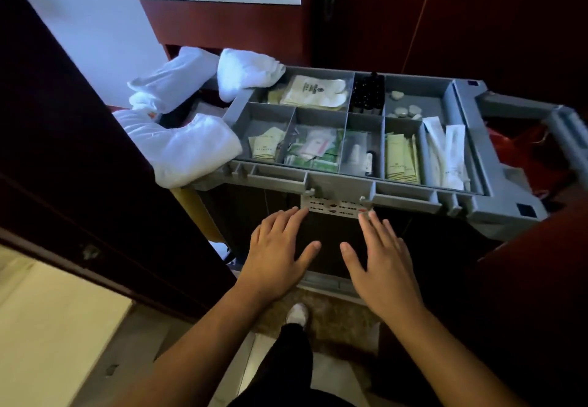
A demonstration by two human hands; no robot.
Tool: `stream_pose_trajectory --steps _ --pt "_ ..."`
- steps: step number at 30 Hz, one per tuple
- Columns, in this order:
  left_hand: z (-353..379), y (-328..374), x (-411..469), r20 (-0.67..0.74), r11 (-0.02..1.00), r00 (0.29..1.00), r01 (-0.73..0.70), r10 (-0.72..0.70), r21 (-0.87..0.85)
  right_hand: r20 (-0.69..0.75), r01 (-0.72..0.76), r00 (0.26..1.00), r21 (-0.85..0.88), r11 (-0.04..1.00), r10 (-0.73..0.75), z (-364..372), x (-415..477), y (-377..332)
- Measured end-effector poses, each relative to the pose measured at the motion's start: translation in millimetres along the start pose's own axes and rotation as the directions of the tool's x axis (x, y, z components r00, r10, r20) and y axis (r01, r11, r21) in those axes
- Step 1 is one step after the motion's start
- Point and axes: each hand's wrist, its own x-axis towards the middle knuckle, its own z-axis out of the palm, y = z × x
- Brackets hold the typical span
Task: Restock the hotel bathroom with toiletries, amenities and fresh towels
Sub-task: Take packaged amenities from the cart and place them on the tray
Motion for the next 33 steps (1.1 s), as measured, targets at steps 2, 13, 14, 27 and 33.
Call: stream_pose_trajectory --steps 2,13,14,27,33 --pt "3.7 11.2 19.7 0.015 0.999 0.999 -0.049 0.049 -0.010 -0.027 -0.067 0.997 0.041 0.997 0.069 -6.0 9.0 3.3" --pt "30.7 70.7 156.7 0.173 0.944 0.928 -0.324 0.331 -0.071 -0.211 -0.317 0.909 0.209 0.925 0.359 -35.7 54.0 47.0" --pt "34.2 75.8 169.5 0.194 0.935 0.914 -0.346 0.355 -0.081 -0.213 -0.336 0.900 0.220 0.916 0.382 -38.0 58.0 50.5" --pt "85.0 136.3 327.0 0.348 0.835 0.761 -0.529 0.547 -0.154 -0.335 -0.532 0.760 0.169 0.829 0.556 -77.3 157.4 109.6" --pt "103.3 158.0 392.2 0.370 0.828 0.743 -0.531 0.558 -0.183 -0.302 -0.590 0.714 0.226 0.775 0.631 -86.7 202.1 133.1"
